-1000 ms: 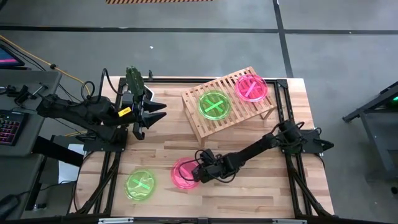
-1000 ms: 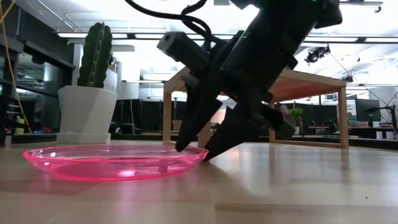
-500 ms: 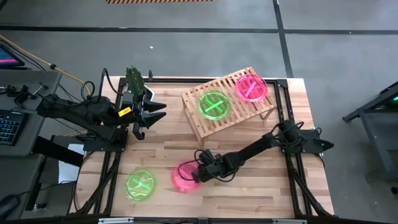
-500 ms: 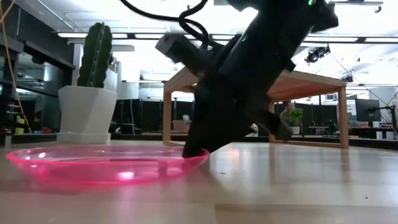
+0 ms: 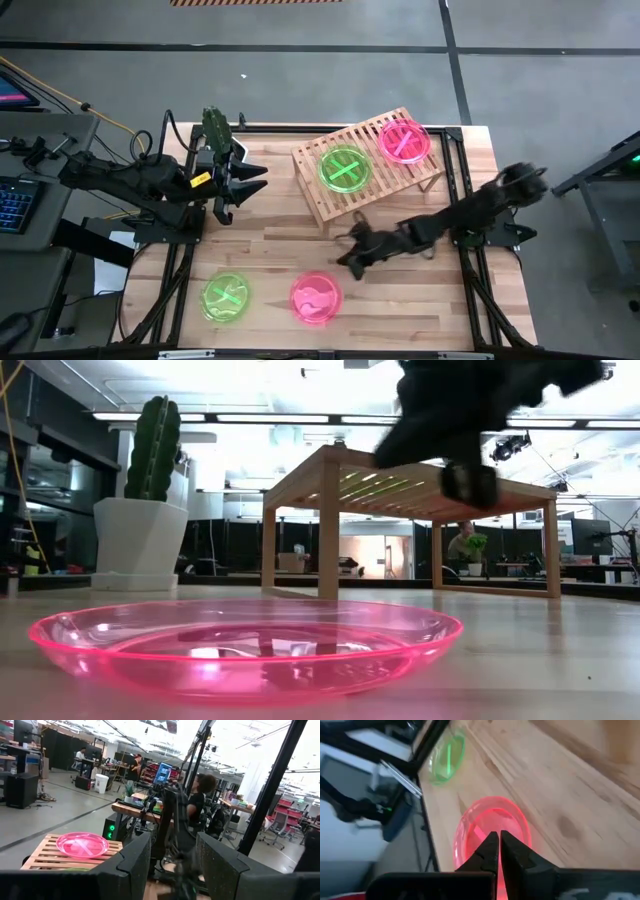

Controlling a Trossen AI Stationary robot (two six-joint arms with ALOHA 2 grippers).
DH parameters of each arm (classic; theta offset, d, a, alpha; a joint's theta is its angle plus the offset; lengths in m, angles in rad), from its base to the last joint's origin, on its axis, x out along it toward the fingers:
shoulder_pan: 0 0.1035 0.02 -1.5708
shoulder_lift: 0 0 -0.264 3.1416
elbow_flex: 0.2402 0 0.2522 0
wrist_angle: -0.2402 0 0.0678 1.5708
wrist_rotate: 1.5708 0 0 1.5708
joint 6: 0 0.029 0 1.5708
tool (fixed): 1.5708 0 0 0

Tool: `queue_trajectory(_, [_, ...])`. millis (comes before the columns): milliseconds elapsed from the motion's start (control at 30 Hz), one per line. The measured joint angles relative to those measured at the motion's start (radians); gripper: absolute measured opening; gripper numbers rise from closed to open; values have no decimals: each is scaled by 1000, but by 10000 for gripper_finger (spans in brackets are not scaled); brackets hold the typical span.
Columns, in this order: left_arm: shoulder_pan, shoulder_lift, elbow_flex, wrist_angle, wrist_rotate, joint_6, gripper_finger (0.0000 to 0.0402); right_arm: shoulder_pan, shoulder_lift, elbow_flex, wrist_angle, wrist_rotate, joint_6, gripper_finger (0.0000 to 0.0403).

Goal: Place and stack plates onto a shelf
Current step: Stack the pink plate on top of the other pink plate on the shelf

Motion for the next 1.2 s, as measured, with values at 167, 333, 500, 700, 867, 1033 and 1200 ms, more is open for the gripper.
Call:
queue_trajectory(167, [0, 0, 0, 0, -6, 1, 148, 30, -158, -125, 14, 41, 140, 0])
queue_trajectory(333, [0, 0, 0, -1, -32, 1, 148, 108, -85, -64, 17, 54, 192, 0])
queue_trajectory(500, [0, 0, 0, 0, -33, 1, 148, 171, 92, 114, -116, 42, 172, 0])
queue_trajectory(700, [0, 1, 0, -15, -33, 1, 148, 170, 269, 334, -388, 81, 119, 1])
queue_trajectory(867, [0, 1, 0, -23, -33, 0, 148, 136, 320, 375, -458, 65, 120, 45])
queue_trajectory(1033, [0, 1, 0, -33, -34, 0, 148, 120, 325, 374, -482, 124, 133, 131])
queue_trajectory(1200, [0, 1, 0, -39, -34, -1, 148, 131, 333, 338, -386, 172, 181, 195])
